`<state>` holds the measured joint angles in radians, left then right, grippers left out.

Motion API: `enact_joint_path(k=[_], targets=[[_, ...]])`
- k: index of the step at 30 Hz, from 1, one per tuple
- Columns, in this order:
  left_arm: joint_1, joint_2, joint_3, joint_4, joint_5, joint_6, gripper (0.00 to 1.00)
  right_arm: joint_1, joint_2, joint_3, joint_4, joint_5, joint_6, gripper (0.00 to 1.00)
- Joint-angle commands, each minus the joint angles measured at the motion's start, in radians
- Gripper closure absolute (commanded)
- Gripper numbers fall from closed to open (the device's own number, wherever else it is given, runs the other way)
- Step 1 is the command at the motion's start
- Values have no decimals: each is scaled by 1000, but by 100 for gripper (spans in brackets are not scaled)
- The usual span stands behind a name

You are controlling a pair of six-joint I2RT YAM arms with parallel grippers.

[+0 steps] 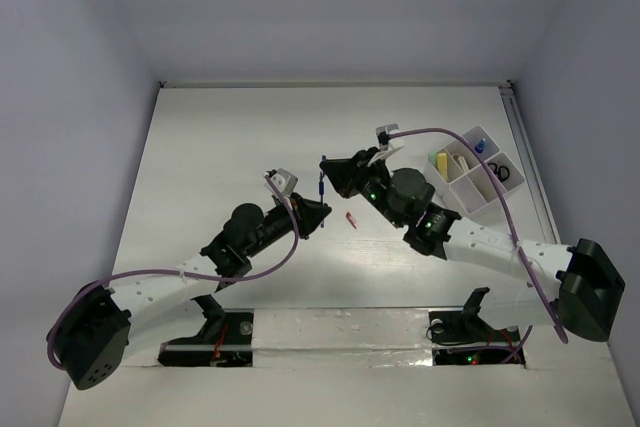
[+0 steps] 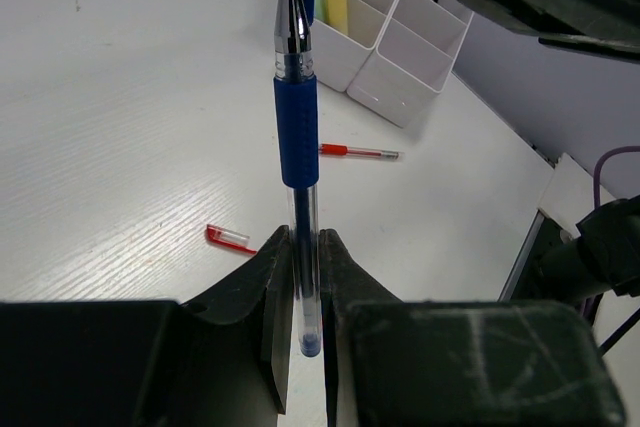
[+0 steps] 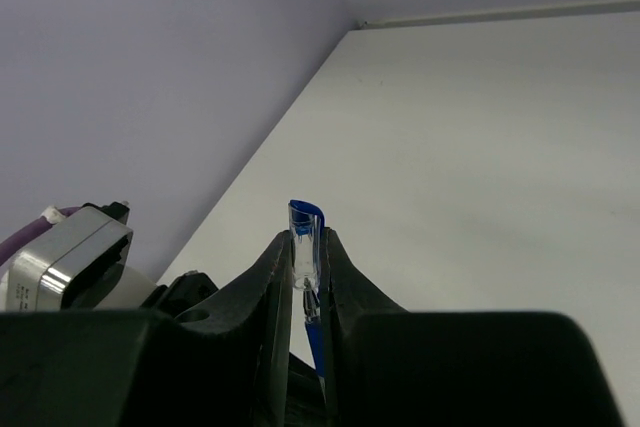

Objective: Sort the stationery into containers
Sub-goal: Close the pen cap on the pen.

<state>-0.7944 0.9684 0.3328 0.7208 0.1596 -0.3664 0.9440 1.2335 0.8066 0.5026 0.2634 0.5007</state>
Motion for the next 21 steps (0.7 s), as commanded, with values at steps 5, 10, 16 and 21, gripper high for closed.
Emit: enact_joint_path(k=[5, 10, 16, 21], targets=[[4, -14, 11, 46, -2, 12, 100, 9, 14, 29, 4, -13, -17, 100], [4, -13, 11, 46, 3, 14, 100, 9, 18, 34, -9, -19, -19, 100], [4, -16, 12, 43, -2, 14, 100, 9, 17, 48, -12, -21, -36, 100], [4, -36, 9, 34, -14, 17, 100, 27, 24, 36, -45, -30, -37, 100]])
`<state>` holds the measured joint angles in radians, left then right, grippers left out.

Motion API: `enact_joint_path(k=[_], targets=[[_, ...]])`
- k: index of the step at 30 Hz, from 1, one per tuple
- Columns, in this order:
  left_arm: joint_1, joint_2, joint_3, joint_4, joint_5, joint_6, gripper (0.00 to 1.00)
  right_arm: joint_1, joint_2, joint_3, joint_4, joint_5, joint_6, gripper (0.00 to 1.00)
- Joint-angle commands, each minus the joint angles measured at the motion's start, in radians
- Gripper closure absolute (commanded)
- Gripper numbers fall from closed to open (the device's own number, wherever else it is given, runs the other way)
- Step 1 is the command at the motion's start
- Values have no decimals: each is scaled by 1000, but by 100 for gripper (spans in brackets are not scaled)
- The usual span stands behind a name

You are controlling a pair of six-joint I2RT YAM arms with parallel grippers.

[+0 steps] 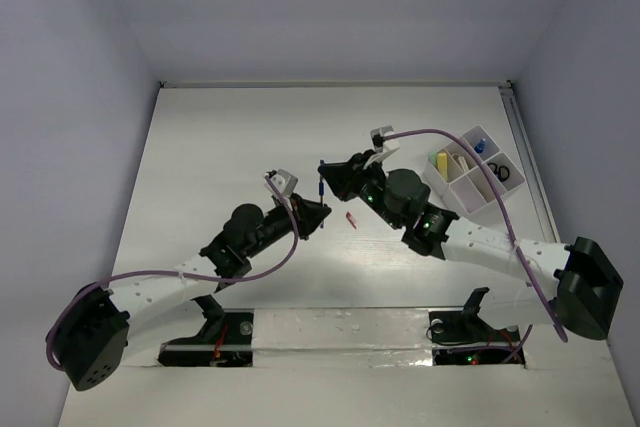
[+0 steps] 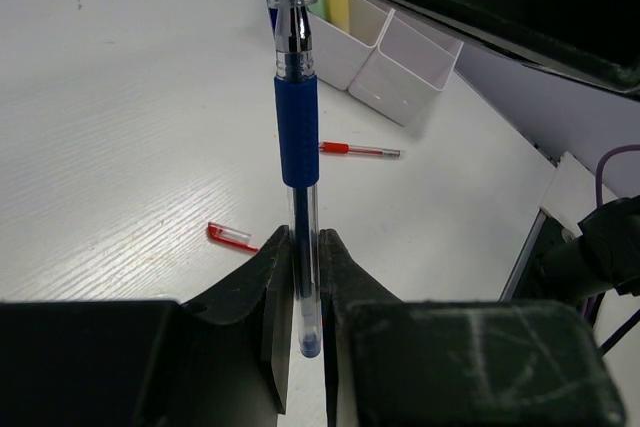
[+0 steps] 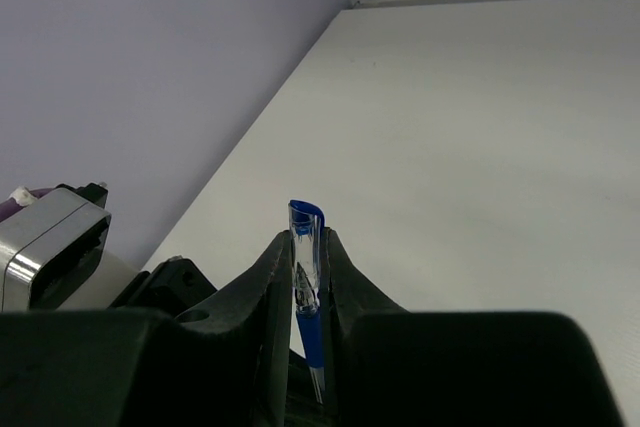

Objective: Sort the stationery into containers
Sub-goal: Close the pen cap on the pen.

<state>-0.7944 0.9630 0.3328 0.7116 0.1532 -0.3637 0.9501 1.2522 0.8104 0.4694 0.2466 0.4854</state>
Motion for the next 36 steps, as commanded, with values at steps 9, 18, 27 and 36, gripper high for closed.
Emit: enact_joint_path(k=[9, 18, 27, 36], targets=[[4, -55, 8, 35, -9, 11, 100, 71, -19, -54, -66, 2, -10, 100], [14, -87, 8, 35, 22, -27, 100, 145, -46, -103, -135, 80, -33, 100], [14, -135, 75, 12, 36, -64, 100, 168, -63, -152, -169, 51, 44, 100], [14, -162, 189, -9, 34, -83, 100, 210, -99, -241, -202, 48, 146, 100]])
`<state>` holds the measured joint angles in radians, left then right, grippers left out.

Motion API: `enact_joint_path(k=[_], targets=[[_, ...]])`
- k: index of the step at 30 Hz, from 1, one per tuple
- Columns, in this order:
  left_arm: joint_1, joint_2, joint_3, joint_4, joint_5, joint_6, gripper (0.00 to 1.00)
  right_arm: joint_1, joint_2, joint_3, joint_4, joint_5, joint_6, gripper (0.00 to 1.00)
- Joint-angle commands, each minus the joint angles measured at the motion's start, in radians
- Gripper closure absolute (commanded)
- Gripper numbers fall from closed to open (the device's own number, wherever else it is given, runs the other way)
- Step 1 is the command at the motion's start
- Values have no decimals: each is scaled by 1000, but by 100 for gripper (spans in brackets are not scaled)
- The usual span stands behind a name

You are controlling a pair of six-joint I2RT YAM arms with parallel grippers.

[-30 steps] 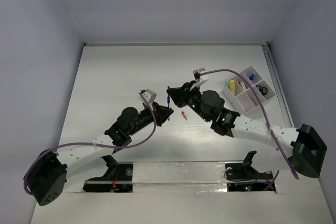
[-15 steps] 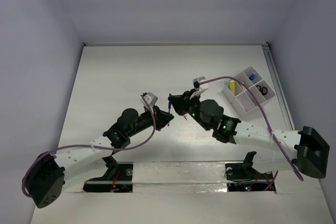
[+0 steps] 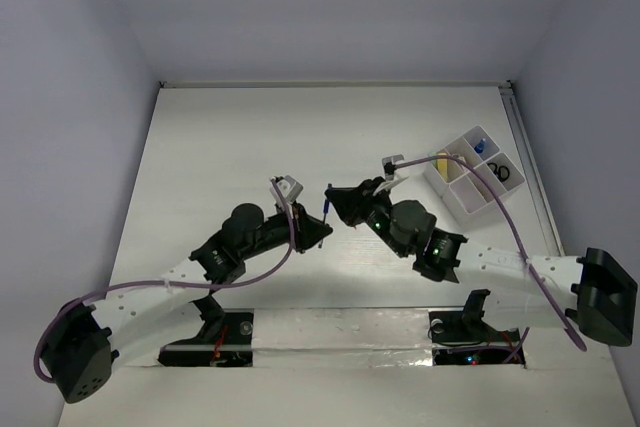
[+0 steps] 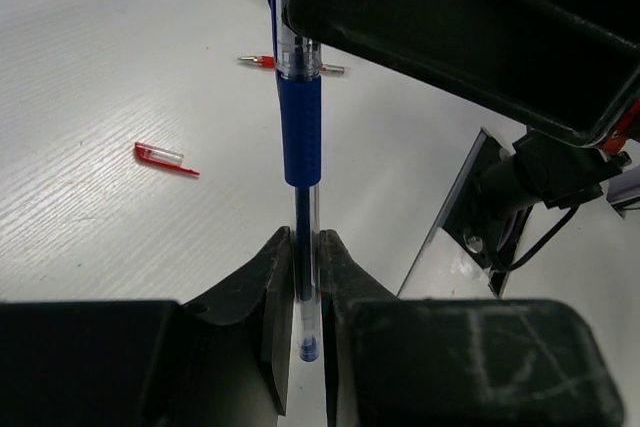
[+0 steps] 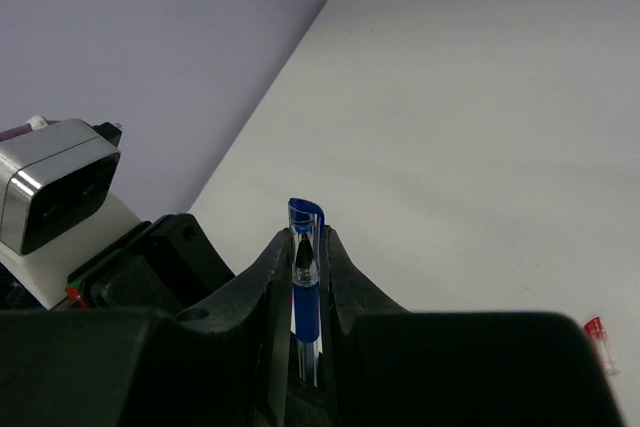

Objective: Sort the stationery into containers
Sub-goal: Close the pen cap on the pen, then place the pen in the storage box.

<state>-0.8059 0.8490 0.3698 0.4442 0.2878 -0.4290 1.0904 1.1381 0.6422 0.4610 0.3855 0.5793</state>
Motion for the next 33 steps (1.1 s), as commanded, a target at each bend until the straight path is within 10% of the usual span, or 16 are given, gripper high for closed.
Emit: enact_joint_path(k=[1, 20, 25, 33], targets=[[25, -45, 159, 260, -101, -19, 100, 83, 18, -78, -194, -88, 63, 100], [82, 70, 158, 323, 48, -70, 100, 161, -18, 0, -352, 237, 97, 100], [82, 29, 69, 321, 70, -57, 51, -6, -40, 132, -358, 317, -42, 100], [73, -116, -35, 234, -41, 13, 25, -326, -122, 151, -390, 475, -150, 100]])
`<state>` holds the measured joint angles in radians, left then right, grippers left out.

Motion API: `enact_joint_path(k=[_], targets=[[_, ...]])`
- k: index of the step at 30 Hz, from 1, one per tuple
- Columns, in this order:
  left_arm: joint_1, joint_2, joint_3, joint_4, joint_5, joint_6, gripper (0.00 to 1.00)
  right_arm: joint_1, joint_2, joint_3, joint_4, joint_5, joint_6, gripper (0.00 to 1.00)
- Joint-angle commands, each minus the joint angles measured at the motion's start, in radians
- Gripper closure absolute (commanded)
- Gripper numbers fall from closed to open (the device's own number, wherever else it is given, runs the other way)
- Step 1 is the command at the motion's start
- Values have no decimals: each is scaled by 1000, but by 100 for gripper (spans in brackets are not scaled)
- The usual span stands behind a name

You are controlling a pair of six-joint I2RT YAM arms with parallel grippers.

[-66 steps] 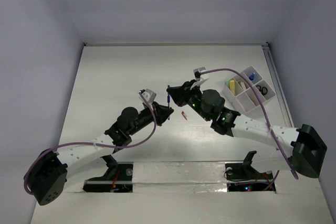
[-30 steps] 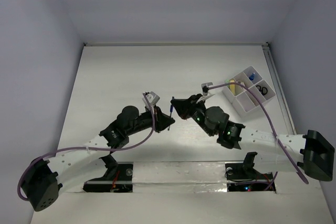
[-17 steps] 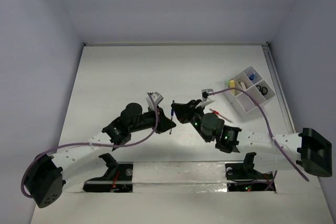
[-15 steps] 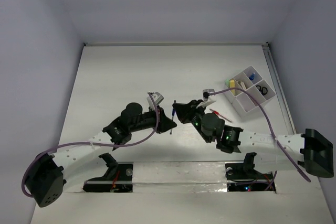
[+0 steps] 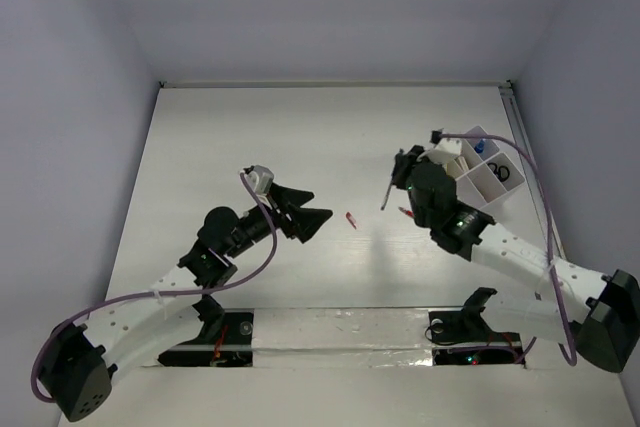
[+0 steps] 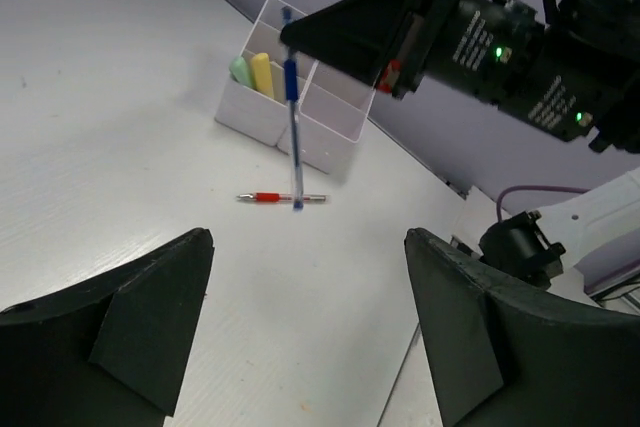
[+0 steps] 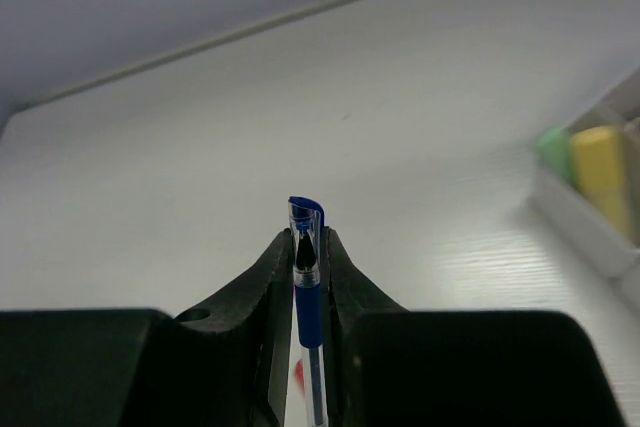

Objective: Sort the stationery into containers
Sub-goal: Place the pen in the storage box.

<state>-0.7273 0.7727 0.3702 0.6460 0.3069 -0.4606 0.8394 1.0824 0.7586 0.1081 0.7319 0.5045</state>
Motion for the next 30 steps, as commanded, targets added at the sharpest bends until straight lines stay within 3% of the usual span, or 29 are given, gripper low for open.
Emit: enact_joint_path(k=[1, 8, 9, 10, 11, 17, 23, 26, 30], targets=[[-6, -44, -53, 29, -64, 49, 25, -127, -84, 25, -51, 186, -84, 100], [-6, -140, -117, 50, -66, 56, 19, -304, -196, -80, -33, 503, -202, 100], [-6, -163, -129, 67, -81, 50, 19, -315, -203, -123, 85, 530, -255, 100], [-6, -194, -143, 70, -87, 46, 2, -327, -202, -145, 155, 567, -356, 100], [-6, -202, -149, 70, -92, 40, 1, -359, -200, -169, 315, 570, -410, 100], [-15, -178, -146, 90, -66, 13, 1, -424, -82, -355, 877, 483, -825, 100], [-15, -158, -152, 130, -23, -9, 1, -424, 150, -401, 1477, 443, -1193, 100], [-15, -151, -151, 132, -26, -7, 1, -424, 246, -403, 1602, 452, -1284, 100], [-24, -142, -146, 126, -31, -3, 1, -424, 316, -419, 1602, 468, -1213, 100]])
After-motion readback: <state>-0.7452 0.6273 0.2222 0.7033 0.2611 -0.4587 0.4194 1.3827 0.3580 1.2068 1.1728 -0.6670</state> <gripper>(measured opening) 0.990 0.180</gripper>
